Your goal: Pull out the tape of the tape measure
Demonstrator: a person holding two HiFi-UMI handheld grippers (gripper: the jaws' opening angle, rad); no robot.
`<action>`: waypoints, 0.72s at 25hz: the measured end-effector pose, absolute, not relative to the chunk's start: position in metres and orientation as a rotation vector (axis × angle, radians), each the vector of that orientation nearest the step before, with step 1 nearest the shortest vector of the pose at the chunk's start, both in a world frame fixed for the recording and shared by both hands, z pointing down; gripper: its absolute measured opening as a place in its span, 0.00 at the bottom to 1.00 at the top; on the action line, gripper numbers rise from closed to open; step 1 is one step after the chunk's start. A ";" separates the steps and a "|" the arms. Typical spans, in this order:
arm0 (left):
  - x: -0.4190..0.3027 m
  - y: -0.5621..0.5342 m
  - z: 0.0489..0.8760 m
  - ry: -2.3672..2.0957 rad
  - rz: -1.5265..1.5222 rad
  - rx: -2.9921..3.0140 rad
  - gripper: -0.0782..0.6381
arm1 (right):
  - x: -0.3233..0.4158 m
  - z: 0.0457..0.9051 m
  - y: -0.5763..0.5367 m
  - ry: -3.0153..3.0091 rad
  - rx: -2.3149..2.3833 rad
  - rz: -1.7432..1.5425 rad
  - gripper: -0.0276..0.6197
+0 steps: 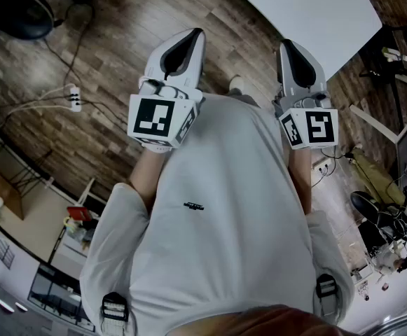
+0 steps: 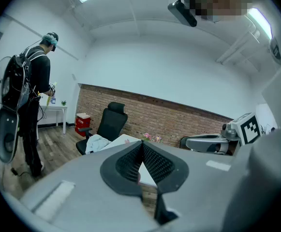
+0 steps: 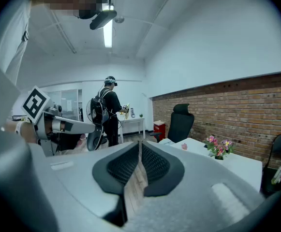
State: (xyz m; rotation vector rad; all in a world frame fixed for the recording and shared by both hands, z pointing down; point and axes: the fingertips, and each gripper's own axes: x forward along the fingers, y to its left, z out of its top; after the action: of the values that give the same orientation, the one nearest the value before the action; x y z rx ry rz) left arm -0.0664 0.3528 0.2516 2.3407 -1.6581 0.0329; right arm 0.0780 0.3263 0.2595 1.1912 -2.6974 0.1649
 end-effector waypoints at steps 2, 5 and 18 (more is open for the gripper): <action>-0.039 0.358 0.257 -1.648 0.048 2.322 0.13 | 0.103 0.257 0.329 -2.701 1.190 0.151 0.08; -0.002 0.368 0.260 -1.657 0.063 2.293 0.13 | 0.138 0.261 0.330 -2.710 1.176 0.156 0.07; 0.090 0.390 0.260 -1.796 0.099 2.239 0.13 | 0.215 0.261 0.356 -2.849 0.964 0.043 0.05</action>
State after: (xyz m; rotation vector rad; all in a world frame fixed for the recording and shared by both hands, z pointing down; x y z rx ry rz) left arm 0.0905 0.3903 0.2604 2.2387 -1.7962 0.0992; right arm 0.2146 0.3560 0.2613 0.9639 -2.8493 0.0427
